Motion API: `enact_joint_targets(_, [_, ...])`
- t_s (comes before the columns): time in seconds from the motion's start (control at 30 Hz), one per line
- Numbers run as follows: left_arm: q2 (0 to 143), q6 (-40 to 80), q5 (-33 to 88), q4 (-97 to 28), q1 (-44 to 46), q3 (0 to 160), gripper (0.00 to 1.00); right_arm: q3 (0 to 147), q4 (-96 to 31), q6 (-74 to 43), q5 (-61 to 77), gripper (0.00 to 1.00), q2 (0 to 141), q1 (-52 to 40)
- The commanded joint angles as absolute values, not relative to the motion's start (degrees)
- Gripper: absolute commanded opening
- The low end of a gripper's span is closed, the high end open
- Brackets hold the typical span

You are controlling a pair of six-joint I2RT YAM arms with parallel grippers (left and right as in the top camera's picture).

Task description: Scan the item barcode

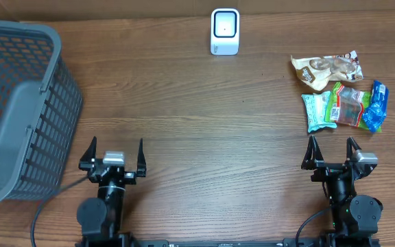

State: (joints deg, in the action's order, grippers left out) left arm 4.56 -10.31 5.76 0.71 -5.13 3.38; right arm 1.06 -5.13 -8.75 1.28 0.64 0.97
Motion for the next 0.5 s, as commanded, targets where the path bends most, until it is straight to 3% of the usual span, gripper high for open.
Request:
enact_joint_targets(0.0, [0.1,-16.4,6.0,1.6,-5.2,0.6,1.0,0.5,-4.7,-8.7,1.5,1.0,0.2,0.6])
enact_joint_targets(0.1, [0.2,-18.1,6.0,-4.1,-5.2,0.3,1.0,0.5,-4.7,-8.7,1.5,1.0,0.2,0.6])
enact_joint_targets(0.47, [0.3,-15.0,5.6,-4.0,-5.2,0.3,1.0,0.5,-4.7,-8.7,1.5,1.0,0.2,0.6])
